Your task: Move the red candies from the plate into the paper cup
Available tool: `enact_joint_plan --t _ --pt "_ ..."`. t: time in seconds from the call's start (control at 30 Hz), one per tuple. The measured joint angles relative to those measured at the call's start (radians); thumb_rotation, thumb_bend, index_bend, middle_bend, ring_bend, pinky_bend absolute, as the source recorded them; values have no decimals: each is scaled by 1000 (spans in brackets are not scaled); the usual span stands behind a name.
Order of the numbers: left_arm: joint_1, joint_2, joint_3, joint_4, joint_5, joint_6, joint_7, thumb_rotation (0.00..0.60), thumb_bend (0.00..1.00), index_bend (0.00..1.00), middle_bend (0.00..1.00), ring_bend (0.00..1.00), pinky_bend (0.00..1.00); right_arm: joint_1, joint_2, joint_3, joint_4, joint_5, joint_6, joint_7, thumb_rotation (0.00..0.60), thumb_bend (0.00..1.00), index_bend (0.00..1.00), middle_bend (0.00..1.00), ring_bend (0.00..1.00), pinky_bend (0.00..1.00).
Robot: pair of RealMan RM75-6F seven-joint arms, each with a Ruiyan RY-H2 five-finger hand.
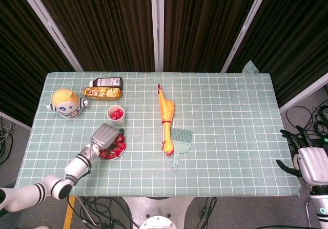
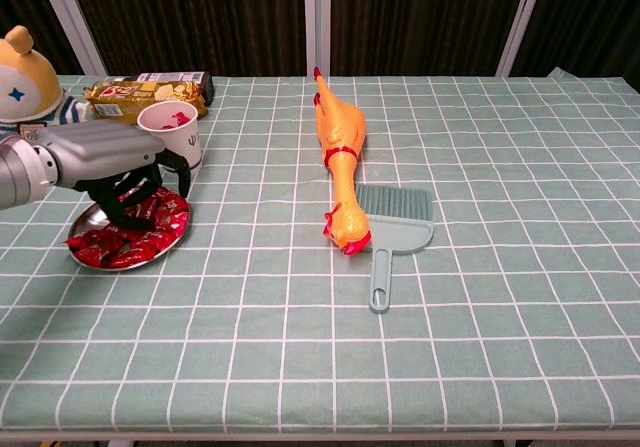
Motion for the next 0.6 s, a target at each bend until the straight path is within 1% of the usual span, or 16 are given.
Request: enact_joint_plan --t 0.1,0.27,0.6 --pt "0 3 -1 -3 -23 -3 18 600 284 469 825 722 965 0 0 0 1 -1 0 1 600 101 170 273 60 295" --pt "15 16 6 -15 -31 17 23 600 284 504 828 722 965 2 -1 0 1 -4 -2 1 600 101 170 273 60 295" --pt "26 4 14 -1 -15 43 9 600 283 502 828 722 965 -1 2 -1 -6 -6 3 -4 600 101 170 273 60 300"
